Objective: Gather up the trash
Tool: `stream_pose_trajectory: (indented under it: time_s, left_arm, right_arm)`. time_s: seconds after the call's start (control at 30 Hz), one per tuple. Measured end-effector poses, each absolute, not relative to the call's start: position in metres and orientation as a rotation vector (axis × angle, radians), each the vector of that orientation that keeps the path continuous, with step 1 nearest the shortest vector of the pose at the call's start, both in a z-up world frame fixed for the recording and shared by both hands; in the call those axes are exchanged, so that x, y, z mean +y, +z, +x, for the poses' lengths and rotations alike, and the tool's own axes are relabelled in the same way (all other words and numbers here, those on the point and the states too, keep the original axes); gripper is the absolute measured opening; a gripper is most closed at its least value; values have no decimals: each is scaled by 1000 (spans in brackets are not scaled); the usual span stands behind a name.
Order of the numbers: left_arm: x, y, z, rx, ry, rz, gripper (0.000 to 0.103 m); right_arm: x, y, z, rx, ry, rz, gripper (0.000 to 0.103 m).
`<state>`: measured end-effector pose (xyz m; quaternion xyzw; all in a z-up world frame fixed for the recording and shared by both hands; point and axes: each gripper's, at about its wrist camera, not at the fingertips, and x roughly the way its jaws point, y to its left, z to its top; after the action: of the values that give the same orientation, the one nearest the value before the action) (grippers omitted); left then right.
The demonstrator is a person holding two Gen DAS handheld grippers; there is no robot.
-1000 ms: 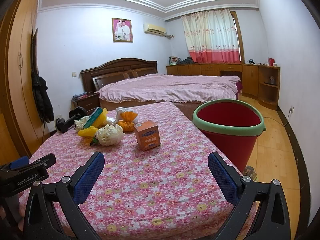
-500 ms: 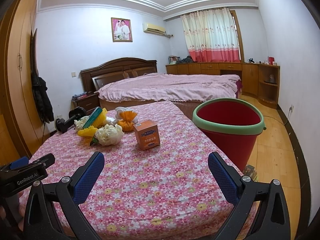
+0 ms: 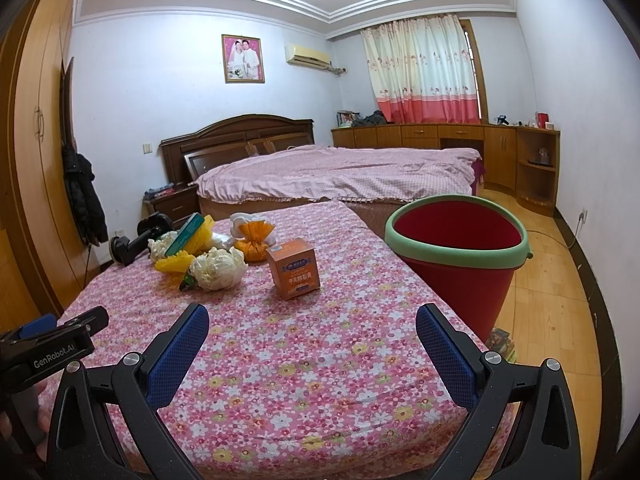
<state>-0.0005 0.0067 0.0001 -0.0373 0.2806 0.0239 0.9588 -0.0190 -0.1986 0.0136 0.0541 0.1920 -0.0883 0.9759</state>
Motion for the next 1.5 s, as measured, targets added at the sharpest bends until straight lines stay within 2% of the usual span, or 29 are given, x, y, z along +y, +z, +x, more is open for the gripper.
stream_pose_trajectory:
  time_s: [1.07,1.5]
  left_arm:
    - [12,-1,3,584,67,-91,94]
    - [19,5,35,626,71,-63,94]
  right_arm:
    - [-202,9,-16,400,-181,122,103]
    - [-210,14,7,462,-155,116,103]
